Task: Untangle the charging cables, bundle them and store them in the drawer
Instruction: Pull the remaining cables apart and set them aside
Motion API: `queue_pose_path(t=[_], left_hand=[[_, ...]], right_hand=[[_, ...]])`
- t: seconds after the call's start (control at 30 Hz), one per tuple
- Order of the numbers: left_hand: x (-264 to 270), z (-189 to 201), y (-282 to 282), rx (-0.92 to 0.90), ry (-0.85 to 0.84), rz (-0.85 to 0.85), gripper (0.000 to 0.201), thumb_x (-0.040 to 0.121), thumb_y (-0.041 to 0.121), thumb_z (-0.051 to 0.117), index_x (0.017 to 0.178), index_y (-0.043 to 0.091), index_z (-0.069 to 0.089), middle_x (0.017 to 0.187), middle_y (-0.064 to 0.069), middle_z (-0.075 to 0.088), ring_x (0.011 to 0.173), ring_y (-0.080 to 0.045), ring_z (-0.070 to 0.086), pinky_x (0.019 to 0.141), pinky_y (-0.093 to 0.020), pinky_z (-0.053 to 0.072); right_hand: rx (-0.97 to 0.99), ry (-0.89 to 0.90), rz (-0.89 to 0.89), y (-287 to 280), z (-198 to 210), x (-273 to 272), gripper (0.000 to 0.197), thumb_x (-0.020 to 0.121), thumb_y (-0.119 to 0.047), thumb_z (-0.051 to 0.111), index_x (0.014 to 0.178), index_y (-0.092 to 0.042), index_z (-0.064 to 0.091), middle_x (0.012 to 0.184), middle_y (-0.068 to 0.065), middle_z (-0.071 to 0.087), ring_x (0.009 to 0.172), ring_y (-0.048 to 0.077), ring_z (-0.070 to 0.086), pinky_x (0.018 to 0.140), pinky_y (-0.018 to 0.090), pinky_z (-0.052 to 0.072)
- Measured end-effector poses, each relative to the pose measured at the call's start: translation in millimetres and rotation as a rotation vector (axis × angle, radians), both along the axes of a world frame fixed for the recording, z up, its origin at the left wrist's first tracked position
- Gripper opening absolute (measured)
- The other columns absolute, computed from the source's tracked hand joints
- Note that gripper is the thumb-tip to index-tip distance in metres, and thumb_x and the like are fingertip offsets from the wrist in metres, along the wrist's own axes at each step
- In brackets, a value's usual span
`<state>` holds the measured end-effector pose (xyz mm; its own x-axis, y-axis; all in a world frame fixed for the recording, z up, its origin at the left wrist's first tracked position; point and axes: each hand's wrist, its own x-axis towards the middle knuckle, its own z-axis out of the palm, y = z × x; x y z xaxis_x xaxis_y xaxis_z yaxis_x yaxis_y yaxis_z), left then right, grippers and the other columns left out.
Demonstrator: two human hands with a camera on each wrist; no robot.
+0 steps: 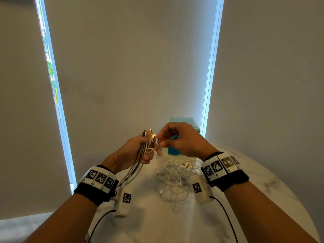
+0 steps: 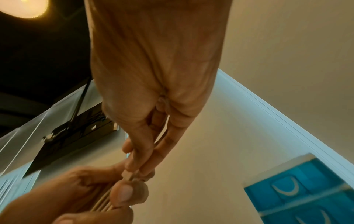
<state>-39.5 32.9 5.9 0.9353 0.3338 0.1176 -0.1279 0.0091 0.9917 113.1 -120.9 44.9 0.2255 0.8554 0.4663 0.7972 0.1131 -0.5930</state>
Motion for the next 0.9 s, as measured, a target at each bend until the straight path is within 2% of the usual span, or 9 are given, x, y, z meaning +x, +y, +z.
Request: queue_pose_path(t=[0.03, 0.1, 0.17, 0.3, 0.43, 0.6, 0.73, 0.8, 0.9], left_hand=[[1, 3, -3, 0.053, 0.029, -0.005, 0.05, 0.116, 0.045, 0.028, 0.117, 0.003, 0.055, 0.097, -0.026, 0.071, 0.052, -0.018, 0.052, 0.048, -0.026, 0.045], [2, 7, -8, 0.107, 0.075, 0.002, 0.047, 0.117, 0.043, 0.024, 0.117, 0.008, 0.055, 0.091, -0.023, 0.072, 0.051, -0.018, 0.054, 0.049, -0.026, 0.046], [2, 9, -9, 0.044, 0.092, 0.006, 0.044, 0.117, 0.045, 0.026, 0.108, 0.012, 0.053, 0.076, -0.011, 0.062, 0.048, -0.012, 0.043, 0.047, -0.022, 0.038], [1, 7, -7, -0.124, 0.088, -0.117, 0.056, 0.108, 0.068, 0.032, 0.095, 0.017, 0.051, 0.073, 0.0, 0.034, 0.053, -0.009, 0.026, 0.05, -0.022, 0.024], [5, 8, -10, -0.112, 0.084, -0.145, 0.077, 0.093, 0.09, 0.019, 0.083, 0.019, 0.046, 0.072, -0.001, 0.028, 0.052, -0.009, 0.023, 0.051, -0.024, 0.019], [12, 5, -16, -0.044, 0.099, -0.009, 0.08, 0.085, 0.095, 0.011, 0.074, 0.022, 0.042, 0.07, -0.001, 0.025, 0.058, -0.013, 0.014, 0.053, -0.028, 0.014], [17, 4, -25, 0.006, 0.077, 0.171, 0.078, 0.085, 0.093, 0.006, 0.062, 0.026, 0.039, 0.064, 0.002, 0.026, 0.053, -0.011, 0.017, 0.047, -0.025, 0.017], [20, 4, -26, -0.002, 0.056, 0.229, 0.081, 0.084, 0.093, 0.003, 0.056, 0.027, 0.041, 0.061, 0.004, 0.026, 0.051, -0.01, 0.017, 0.047, -0.025, 0.015], [22, 2, -22, -0.053, 0.062, 0.281, 0.084, 0.086, 0.091, 0.001, 0.058, 0.023, 0.043, 0.058, 0.005, 0.027, 0.048, -0.009, 0.018, 0.045, -0.023, 0.016]], right_hand=[[0.013, -0.038, -0.011, 1, 1, -2, 0.019, 0.088, -0.02, 0.087, 0.102, -0.026, 0.076, 0.097, -0.014, 0.081, 0.096, -0.001, 0.075, 0.099, 0.024, 0.056], [0.05, -0.081, -0.035, 5, 2, -6, 0.022, 0.087, -0.021, 0.088, 0.101, -0.03, 0.073, 0.095, -0.016, 0.079, 0.095, -0.005, 0.073, 0.095, 0.017, 0.055], [0.084, -0.082, -0.068, 9, 2, -9, 0.026, 0.086, -0.021, 0.09, 0.101, -0.031, 0.071, 0.099, -0.016, 0.076, 0.093, -0.003, 0.073, 0.085, 0.01, 0.055], [0.088, -0.078, -0.178, 13, 0, -8, 0.029, 0.083, -0.03, 0.092, 0.104, -0.029, 0.072, 0.115, -0.011, 0.07, 0.092, 0.004, 0.072, 0.085, 0.017, 0.058], [0.029, -0.092, -0.142, 11, -4, -8, 0.03, 0.091, -0.034, 0.085, 0.12, -0.027, 0.079, 0.102, -0.018, 0.078, 0.09, -0.009, 0.071, 0.092, 0.013, 0.051], [0.032, -0.099, -0.147, 10, -5, -16, 0.041, 0.095, -0.033, 0.081, 0.135, -0.026, 0.075, 0.104, -0.019, 0.074, 0.088, -0.009, 0.068, 0.094, 0.013, 0.049], [0.011, -0.148, -0.177, 15, -6, -25, 0.041, 0.096, -0.037, 0.08, 0.136, -0.029, 0.074, 0.128, -0.009, 0.065, 0.104, 0.004, 0.065, 0.087, 0.01, 0.048], [0.036, -0.091, -0.185, 17, -7, -31, 0.044, 0.097, -0.034, 0.079, 0.14, -0.03, 0.071, 0.137, -0.004, 0.069, 0.114, 0.008, 0.069, 0.095, 0.014, 0.052], [0.086, -0.056, -0.18, 19, -11, -39, 0.052, 0.099, -0.027, 0.078, 0.148, -0.03, 0.064, 0.134, -0.006, 0.075, 0.118, 0.007, 0.072, 0.1, 0.012, 0.05]])
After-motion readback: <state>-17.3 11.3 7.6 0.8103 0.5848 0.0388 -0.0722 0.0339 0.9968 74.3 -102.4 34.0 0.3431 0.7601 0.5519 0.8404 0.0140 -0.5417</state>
